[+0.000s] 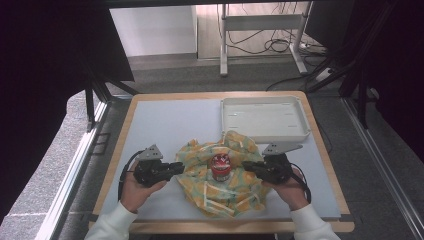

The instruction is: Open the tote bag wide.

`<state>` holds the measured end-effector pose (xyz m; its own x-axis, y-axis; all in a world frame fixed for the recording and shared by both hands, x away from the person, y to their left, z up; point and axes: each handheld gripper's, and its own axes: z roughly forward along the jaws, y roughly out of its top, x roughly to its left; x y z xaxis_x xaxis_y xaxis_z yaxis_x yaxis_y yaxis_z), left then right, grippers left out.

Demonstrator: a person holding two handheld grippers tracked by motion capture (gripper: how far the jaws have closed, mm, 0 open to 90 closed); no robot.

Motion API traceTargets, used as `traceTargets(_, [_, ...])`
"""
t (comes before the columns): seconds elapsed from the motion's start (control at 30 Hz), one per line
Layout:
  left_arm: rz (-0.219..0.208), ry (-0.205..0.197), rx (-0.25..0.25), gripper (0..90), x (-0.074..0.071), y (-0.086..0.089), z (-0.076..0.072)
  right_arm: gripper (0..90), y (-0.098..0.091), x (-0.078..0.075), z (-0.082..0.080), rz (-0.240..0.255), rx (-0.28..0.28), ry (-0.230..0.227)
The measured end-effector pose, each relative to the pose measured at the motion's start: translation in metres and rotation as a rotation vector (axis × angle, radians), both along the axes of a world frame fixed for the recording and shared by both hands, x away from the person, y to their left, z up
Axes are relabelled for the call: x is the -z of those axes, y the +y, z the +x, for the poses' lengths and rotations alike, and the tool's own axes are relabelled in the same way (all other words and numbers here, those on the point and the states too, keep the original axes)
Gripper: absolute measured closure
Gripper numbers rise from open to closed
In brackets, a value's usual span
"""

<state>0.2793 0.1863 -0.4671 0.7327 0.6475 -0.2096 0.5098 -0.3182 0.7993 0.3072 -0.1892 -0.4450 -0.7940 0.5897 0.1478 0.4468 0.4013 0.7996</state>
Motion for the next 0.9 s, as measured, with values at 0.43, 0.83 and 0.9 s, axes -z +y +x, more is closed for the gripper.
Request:
traceTargets(0.43, [0.023, -0.034, -0.099, 41.1, 0.000, 0.014, -0.005, 66.7, -0.007, 0.000, -0.002, -0.001, 0.038, -0.022])
traceTargets(0.83, [0.048, -0.034, -0.141, 26.2, 0.002, 0.024, -0.008, 34.3, -0.005, -0.003, -0.005, -0.014, 0.094, -0.040])
traceTargets(0.9, [0.048, -0.032, -0.142, 25.5, 0.003, 0.025, -0.008, 30.4, -0.003, -0.004, -0.006, -0.023, 0.106, -0.040])
